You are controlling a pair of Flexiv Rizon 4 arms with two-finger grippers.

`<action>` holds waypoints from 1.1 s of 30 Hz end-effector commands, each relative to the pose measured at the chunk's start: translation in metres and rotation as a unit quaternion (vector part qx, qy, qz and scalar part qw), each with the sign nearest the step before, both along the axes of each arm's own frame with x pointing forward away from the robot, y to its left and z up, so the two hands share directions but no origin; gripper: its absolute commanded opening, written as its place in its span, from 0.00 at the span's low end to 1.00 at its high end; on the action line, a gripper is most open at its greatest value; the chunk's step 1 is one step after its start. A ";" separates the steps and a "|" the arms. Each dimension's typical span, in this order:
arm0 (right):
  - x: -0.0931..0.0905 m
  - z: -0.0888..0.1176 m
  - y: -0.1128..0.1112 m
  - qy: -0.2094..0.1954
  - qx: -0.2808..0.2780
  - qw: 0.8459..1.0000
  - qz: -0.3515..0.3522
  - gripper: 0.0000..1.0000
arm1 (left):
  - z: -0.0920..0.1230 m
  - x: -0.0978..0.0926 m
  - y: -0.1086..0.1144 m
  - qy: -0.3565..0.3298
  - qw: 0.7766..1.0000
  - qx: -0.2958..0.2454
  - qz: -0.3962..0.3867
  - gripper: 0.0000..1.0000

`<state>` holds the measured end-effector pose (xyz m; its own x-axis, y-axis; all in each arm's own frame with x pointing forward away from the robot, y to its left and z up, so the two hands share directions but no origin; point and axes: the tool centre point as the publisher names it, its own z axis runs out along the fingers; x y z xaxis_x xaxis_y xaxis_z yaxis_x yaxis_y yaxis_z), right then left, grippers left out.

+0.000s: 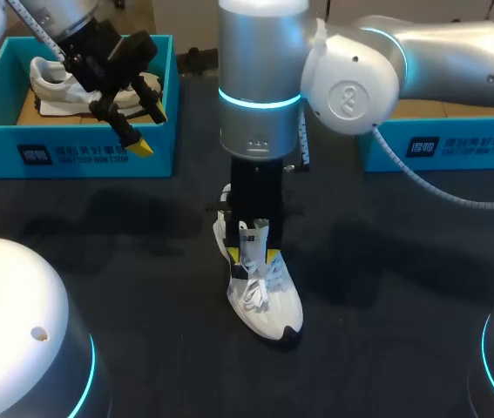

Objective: Take the shoe out of the shoebox, open the shoe tongue, remove and reinsert the insole, then place the shoe into the shoebox

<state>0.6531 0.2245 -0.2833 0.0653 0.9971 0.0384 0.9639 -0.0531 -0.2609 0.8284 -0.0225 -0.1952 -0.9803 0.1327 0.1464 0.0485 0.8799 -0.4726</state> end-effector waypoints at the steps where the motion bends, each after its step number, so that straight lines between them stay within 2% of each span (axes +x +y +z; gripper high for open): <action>1: -0.002 -0.001 -0.003 -0.004 0.003 1.000 -0.002 0.30 | 0.000 -0.001 0.001 -0.001 1.000 0.001 0.000 1.00; 6: 0.012 -0.008 -0.005 -0.007 0.016 1.000 0.021 0.12 | 0.000 -0.001 0.001 -0.001 1.000 0.001 0.000 1.00; 10: 0.027 -0.015 -0.007 -0.012 0.023 0.999 0.038 0.22 | 0.000 -0.001 0.001 -0.001 1.000 0.001 0.000 1.00; 15: 0.047 -0.026 -0.013 -0.015 0.032 0.998 0.058 0.19 | 0.000 -0.001 0.001 -0.001 1.000 0.001 0.000 1.00; 19: 0.063 -0.032 -0.009 -0.014 0.040 0.996 0.079 0.15 | 0.000 -0.001 0.001 -0.001 1.000 0.001 0.000 1.00; 22: 0.063 -0.032 -0.009 -0.008 0.036 0.996 0.079 0.15 | 0.000 -0.001 0.001 -0.001 1.000 0.001 0.000 1.00; 28: 0.049 -0.017 -0.016 -0.012 0.017 0.998 0.064 0.18 | 0.000 -0.001 0.001 -0.001 1.000 0.001 0.000 1.00; 33: 0.049 -0.020 -0.020 -0.009 0.016 0.998 0.062 0.20 | 0.000 -0.001 0.001 -0.001 1.000 0.001 0.000 1.00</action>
